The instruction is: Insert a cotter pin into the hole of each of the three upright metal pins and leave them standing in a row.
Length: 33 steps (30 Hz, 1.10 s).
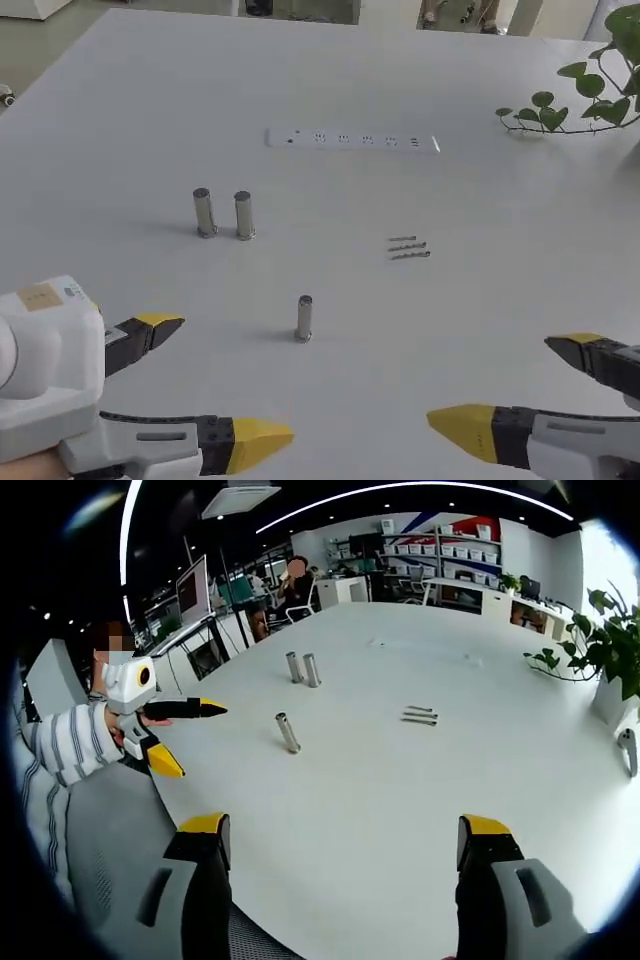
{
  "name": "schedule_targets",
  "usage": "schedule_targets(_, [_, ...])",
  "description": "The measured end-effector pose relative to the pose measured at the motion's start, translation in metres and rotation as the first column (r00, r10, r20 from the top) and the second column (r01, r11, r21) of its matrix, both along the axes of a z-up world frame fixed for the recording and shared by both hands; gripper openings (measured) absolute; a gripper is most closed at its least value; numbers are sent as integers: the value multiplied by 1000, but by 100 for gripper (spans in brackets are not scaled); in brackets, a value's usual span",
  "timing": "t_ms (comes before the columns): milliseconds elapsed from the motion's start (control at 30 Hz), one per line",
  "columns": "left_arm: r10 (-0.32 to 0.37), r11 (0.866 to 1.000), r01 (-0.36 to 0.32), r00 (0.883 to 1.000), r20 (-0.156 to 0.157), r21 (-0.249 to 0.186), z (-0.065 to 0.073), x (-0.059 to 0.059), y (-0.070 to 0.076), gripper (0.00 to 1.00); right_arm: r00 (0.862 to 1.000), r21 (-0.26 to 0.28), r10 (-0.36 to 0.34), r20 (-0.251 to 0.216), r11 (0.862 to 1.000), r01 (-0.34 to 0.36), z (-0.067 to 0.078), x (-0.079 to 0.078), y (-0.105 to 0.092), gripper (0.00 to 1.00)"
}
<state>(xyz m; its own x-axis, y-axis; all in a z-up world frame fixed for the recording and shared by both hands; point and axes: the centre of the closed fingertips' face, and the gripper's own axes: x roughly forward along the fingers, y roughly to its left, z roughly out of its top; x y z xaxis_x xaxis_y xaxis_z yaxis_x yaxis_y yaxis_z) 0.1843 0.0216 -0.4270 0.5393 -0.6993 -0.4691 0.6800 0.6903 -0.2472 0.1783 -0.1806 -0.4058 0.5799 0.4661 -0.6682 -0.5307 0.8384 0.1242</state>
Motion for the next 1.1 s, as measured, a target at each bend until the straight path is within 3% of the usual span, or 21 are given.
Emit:
schedule_targets(200, [46,999,-46,999,11,-7,5,2,12,99,999,-30,9,38,1000,-8,12,23,-4,92])
schedule_targets(300, [66,998,-65,998,6,-17,6,3,16,99,997,-66,50,57,997,-46,17,35,-5,89])
schedule_targets(367, [72,997,-72,997,11,-13,7,2,18,99,992,-106,98,74,990,-90,21,44,-5,86])
schedule_targets(567, [81,997,-81,997,16,-17,8,0,20,99,984,-169,154,92,976,-137,31,69,-7,81])
schedule_targets(600, [81,997,-81,997,16,-18,8,0,20,99,983,-171,160,93,975,-143,33,72,-6,79])
schedule_targets(633, [81,997,-81,997,15,-17,8,-1,20,99,970,-174,222,94,963,-204,36,74,-2,71])
schedule_targets(700, [86,996,-86,996,21,-12,7,0,20,99,960,-185,258,106,954,-236,42,81,1,59])
schedule_targets(767, [84,996,-83,996,19,-12,7,-1,20,99,958,-202,268,102,948,-244,44,87,0,60])
schedule_targets(833, [82,997,-82,996,19,-13,7,-1,19,99,949,-248,301,89,930,-272,44,93,-3,63])
schedule_targets(933, [82,997,-82,996,20,-15,8,-1,19,99,929,-342,366,61,882,-325,43,102,-10,61])
schedule_targets(1067, [84,996,-83,996,20,-15,8,0,19,99,901,-404,434,26,828,-388,42,109,-11,57])
schedule_targets(1100, [84,996,-84,996,20,-14,8,0,20,99,887,-421,461,14,808,-413,42,111,-10,57])
